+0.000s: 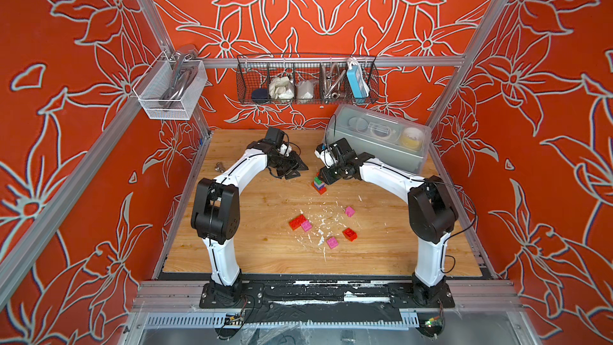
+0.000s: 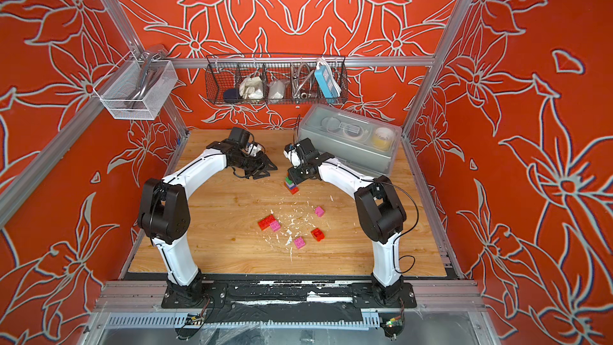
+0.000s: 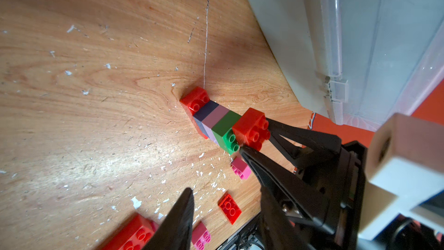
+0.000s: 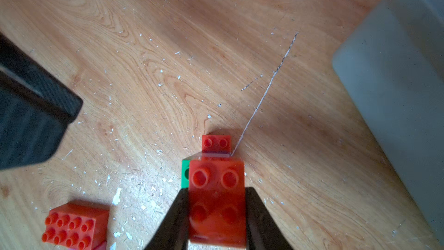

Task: Assemble the number 1 with lego
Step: Assemble the lego brick with the lego brick.

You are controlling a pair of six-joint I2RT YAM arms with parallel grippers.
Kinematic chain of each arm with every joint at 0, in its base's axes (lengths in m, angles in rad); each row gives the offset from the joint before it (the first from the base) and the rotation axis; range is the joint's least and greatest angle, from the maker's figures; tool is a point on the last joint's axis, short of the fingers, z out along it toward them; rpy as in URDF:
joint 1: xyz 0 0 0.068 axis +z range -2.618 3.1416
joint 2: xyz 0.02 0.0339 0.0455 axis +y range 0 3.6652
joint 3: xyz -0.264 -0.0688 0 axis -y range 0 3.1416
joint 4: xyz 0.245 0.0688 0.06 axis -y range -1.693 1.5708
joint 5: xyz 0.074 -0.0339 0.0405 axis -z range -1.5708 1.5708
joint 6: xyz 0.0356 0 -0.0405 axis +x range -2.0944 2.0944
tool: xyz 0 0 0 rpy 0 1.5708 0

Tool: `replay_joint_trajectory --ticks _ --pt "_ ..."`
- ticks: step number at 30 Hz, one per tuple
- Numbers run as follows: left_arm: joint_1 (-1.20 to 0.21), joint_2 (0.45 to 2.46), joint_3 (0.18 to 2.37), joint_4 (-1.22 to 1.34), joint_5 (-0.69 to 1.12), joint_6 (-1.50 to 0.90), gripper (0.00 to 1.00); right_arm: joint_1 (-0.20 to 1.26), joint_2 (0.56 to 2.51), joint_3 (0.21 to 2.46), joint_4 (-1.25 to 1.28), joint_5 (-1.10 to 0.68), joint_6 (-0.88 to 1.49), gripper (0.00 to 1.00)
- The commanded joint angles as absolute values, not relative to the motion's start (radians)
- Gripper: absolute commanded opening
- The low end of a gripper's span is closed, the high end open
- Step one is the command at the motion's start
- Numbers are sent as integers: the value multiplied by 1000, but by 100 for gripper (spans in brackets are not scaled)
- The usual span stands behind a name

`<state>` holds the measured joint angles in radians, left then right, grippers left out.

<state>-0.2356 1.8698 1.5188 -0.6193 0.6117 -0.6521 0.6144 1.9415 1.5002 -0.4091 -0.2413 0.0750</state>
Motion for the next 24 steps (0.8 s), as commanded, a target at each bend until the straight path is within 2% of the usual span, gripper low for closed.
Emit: replay_joint_trajectory --ticks 1,24 --pt "-242 1881 1541 -632 624 -653 44 623 1893 1484 -419 -209 75 22" --pt "-254 1885 1536 -632 629 -654 45 623 1938 1475 -424 -291 126 22"
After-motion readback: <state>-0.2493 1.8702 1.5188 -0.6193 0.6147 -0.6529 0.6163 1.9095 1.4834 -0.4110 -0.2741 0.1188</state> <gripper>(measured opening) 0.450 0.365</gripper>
